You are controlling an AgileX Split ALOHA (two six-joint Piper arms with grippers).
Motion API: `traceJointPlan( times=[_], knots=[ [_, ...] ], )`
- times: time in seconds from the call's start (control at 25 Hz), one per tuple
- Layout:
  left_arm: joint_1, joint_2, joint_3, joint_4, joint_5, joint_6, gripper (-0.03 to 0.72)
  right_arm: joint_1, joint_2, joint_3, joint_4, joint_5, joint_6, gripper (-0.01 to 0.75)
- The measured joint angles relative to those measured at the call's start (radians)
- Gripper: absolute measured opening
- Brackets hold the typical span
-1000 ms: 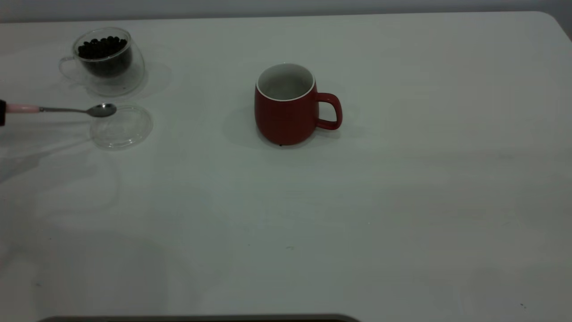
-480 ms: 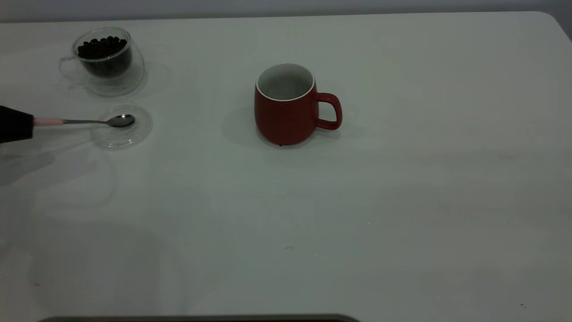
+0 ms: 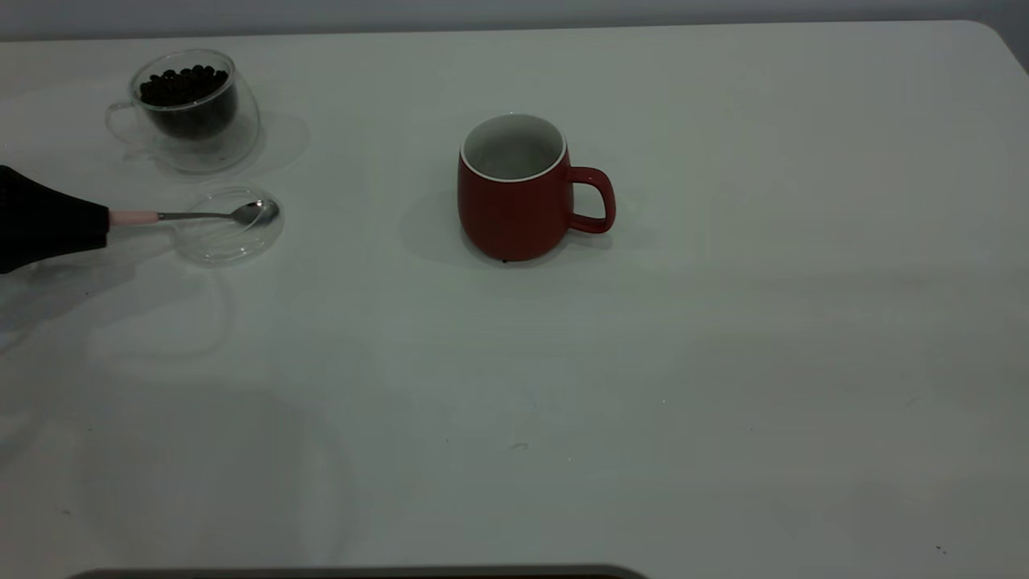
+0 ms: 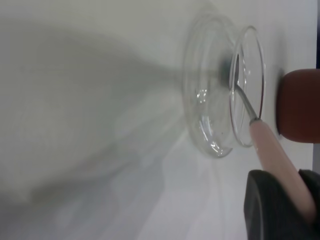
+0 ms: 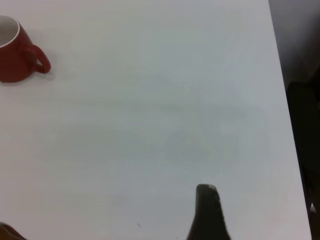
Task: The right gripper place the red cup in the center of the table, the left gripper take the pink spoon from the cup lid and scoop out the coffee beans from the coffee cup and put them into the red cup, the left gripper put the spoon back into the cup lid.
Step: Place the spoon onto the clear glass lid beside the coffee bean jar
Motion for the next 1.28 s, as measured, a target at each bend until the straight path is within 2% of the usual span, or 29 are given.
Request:
traceJointPlan(
  times=[0.2,0.56,0.72,0.88,1.0,1.28],
  knots=[
    [0.0,0.0,0.0,-0.001,0.0,0.0,0.178,0.0,0.0,0.0,0.0,0.0,0.0,0.59],
    [0.0,0.0,0.0,-0.001,-0.012,0.0,0.476,0.0,0.0,0.0,0.0,0.0,0.0,0.59],
    [0.0,0.0,0.0,0.001,-0.038,-0.004,0.565,0.0,0.0,0.0,0.0,0.0,0.0,0.59],
    [0.0,0.0,-0.014,0.014,-0.058,-0.003,0.585,0.0,0.0,0.0,0.0,0.0,0.0,0.59],
    [0.0,0.0,-0.083,0.068,-0.059,-0.037,0.585,0.0,0.0,0.0,0.0,0.0,0.0,0.59],
    [-0.003,-0.036,-0.369,0.431,0.029,-0.343,0.586,0.0,0.0,0.0,0.0,0.0,0.001,0.59]
  ],
)
